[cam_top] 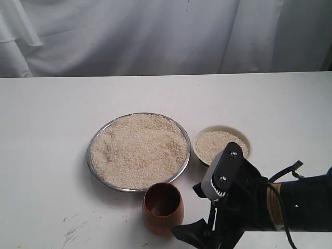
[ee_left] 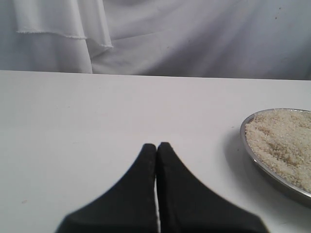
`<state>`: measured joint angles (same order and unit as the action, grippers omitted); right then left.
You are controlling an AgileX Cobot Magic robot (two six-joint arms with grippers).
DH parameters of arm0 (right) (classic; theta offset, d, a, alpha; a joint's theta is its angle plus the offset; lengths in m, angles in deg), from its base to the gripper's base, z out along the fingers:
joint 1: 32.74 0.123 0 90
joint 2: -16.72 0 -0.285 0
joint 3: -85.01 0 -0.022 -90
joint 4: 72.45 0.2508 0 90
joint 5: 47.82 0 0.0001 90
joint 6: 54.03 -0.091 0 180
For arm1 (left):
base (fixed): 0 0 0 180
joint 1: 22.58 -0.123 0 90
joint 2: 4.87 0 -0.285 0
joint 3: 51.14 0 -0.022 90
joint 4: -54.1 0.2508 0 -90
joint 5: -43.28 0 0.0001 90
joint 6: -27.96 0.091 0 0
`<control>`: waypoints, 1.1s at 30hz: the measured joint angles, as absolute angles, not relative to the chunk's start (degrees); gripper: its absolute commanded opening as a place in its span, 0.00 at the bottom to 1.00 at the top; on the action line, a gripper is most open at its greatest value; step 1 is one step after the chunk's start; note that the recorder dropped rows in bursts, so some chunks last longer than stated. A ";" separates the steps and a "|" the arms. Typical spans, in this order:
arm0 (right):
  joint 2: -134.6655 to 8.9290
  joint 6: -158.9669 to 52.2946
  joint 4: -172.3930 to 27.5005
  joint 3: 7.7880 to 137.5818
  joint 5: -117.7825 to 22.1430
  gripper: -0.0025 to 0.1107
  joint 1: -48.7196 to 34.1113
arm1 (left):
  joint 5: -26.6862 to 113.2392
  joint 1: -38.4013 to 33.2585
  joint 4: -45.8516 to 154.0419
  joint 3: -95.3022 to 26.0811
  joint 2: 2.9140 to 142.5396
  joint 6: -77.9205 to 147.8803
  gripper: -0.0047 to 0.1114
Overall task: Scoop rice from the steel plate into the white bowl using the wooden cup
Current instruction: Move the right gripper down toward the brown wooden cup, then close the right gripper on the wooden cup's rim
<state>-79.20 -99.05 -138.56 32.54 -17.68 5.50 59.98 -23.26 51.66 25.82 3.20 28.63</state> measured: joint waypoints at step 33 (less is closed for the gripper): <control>-86.62 -99.03 -134.30 36.52 -21.29 0.76 8.29 | 59.98 -23.26 51.66 25.82 3.20 28.63 0.04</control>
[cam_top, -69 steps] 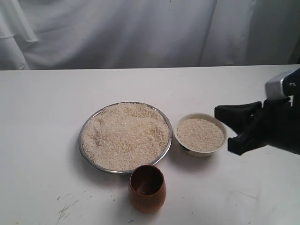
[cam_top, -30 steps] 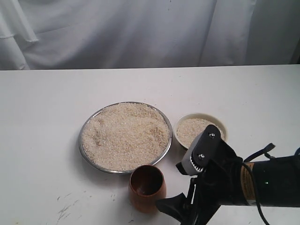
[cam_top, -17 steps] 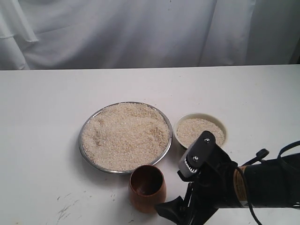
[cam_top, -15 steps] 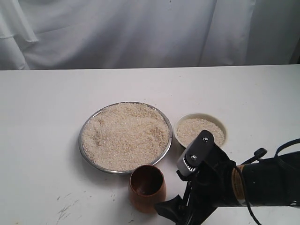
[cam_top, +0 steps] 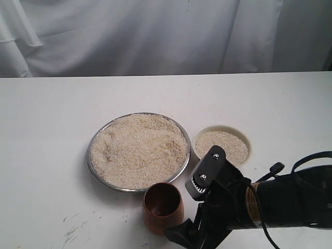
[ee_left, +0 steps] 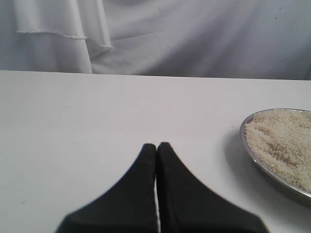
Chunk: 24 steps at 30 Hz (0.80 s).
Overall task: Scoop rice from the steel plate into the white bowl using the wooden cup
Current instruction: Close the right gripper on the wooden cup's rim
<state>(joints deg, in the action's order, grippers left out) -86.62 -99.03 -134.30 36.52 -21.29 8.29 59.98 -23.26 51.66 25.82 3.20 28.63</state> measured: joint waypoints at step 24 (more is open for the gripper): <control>-90.71 -102.27 -134.30 40.54 -21.84 0.76 9.27 | 59.98 -23.26 51.66 25.82 3.20 28.63 0.04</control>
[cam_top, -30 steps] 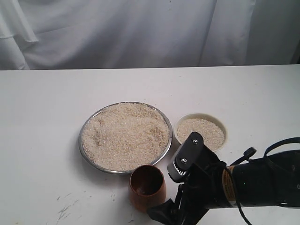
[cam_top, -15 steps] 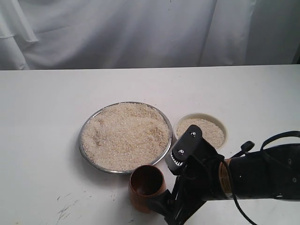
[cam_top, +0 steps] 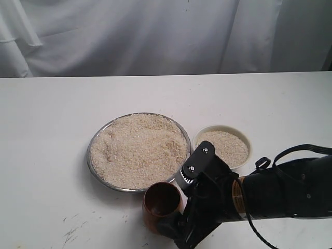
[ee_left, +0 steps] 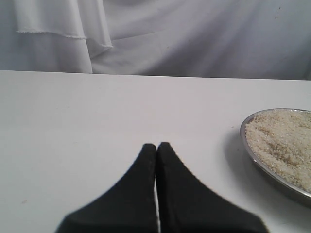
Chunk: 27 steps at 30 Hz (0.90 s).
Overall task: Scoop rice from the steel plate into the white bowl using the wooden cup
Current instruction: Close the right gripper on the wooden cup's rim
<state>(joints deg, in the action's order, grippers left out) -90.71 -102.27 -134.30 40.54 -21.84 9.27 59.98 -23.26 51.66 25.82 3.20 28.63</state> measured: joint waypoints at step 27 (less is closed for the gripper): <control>-91.99 -106.35 -135.13 42.82 -22.83 0.76 12.89 | 59.98 -23.26 51.66 25.82 3.20 28.63 0.04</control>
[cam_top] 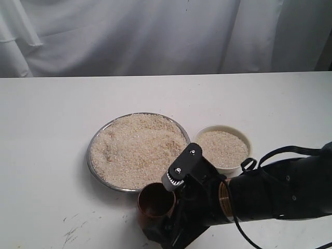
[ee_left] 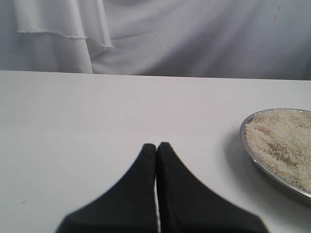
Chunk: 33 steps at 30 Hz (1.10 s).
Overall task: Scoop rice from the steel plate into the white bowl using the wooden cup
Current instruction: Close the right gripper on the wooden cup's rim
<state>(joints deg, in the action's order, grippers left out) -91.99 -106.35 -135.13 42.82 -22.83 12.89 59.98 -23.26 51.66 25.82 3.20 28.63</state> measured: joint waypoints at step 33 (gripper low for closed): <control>-92.08 -106.12 -132.68 47.43 -32.05 0.75 17.48 | 59.98 -23.26 51.66 25.82 3.20 28.63 0.04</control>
